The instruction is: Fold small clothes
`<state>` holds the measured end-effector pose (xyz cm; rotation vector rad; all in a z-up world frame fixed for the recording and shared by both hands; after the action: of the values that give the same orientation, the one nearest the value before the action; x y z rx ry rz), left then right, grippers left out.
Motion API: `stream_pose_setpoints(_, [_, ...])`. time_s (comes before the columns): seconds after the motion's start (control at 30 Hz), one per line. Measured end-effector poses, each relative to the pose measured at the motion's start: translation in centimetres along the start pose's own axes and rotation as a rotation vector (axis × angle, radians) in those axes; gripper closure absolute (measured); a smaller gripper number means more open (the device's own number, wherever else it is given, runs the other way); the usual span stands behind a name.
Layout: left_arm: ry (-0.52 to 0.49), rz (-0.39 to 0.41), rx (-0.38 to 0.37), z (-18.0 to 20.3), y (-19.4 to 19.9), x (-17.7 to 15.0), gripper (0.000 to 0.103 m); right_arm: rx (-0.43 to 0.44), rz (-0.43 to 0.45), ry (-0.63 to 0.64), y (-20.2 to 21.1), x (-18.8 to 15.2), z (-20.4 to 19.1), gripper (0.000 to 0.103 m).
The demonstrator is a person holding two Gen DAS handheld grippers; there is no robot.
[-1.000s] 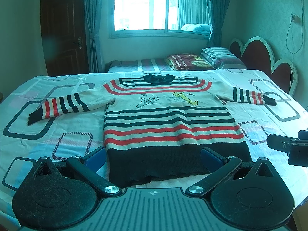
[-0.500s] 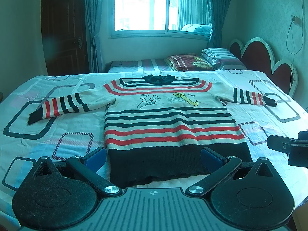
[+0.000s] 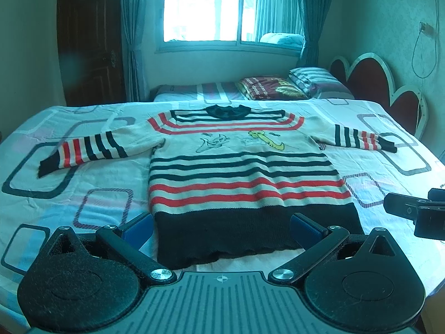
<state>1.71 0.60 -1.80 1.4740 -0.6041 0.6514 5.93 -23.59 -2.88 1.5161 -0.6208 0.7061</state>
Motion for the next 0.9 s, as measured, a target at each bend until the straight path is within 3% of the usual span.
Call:
stream_pose_setpoints(0.2, [0.009,0.009,0.051,0.1,-0.6,0.6,0.0,-0.022,0.008,-0.022,-0.3,0.3,1.3,0.001])
stream_pose_setpoints(0.43, [-0.038,0.048,0.005,0.9,-3.3,4.1,0.0,-0.074,0.068,-0.118,-1.4,2.8,7.1,0.005])
stream_pose_setpoints(0.67, [0.03,0.141,0.036,0.2,-6.9,10.9,0.0,-0.066,0.115,-0.325,-6.9,7.7,17.3,0.043])
stream_pose_setpoints(0.8, [0.056,0.096,0.034,-0.2,-12.3,13.5,0.0,-0.034,0.089,-0.471,-13.7,10.2,24.1,0.063])
stream_pose_setpoints(0.9, [0.057,0.062,0.066,0.2,-16.3,14.6,0.0,-0.021,0.064,-0.602,-19.3,10.8,28.9,0.066])
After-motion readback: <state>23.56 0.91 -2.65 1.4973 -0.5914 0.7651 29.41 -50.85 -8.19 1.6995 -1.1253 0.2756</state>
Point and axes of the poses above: each gripper's, at about its wrist camera, not at the fingertips, and y roughly against the way its jaws point, z to its right, x to its top, the point moved 2 cm from there along -y, roughly the way its jaws point, and after that the axes turned 8 degrees about -z, right-handed, at the moved point
